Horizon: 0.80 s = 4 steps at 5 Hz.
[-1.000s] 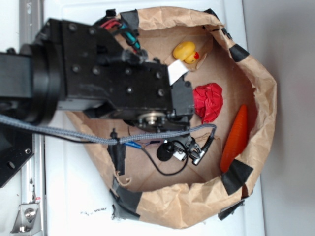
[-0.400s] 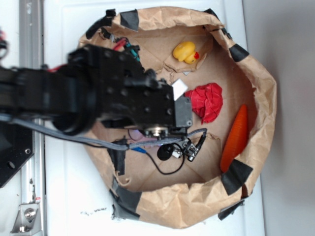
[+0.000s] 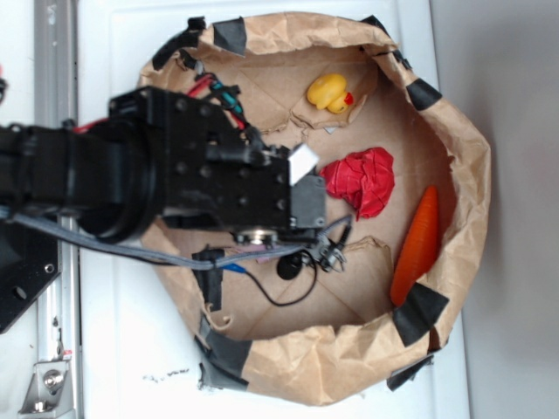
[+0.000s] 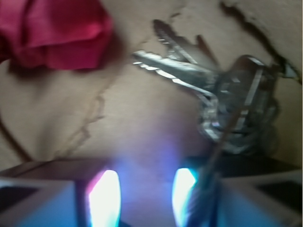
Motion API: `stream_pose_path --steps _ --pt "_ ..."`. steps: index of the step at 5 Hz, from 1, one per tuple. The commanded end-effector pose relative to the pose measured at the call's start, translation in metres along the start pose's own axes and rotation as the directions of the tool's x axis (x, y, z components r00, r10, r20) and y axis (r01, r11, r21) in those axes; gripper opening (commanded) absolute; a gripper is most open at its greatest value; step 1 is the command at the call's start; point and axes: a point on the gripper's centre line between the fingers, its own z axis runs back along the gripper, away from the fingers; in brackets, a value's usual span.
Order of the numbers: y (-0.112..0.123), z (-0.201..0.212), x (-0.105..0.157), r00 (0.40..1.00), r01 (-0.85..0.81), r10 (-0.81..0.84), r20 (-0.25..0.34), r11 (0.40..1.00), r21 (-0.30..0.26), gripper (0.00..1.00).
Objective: Grab the silver keys.
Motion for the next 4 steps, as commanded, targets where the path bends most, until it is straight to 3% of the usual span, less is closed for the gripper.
stream_pose_path --steps 1,3,4 --pt "0.003 0.008 0.001 1.000 0.020 -0.019 0.018 0.999 -0.029 0.00" --pt "0.004 0.027 0.002 0.999 0.031 -0.032 -0.006 0.998 -0.048 0.00" --pt "0.000 0.067 0.004 0.995 0.095 -0.097 -0.020 0.993 -0.069 0.00"
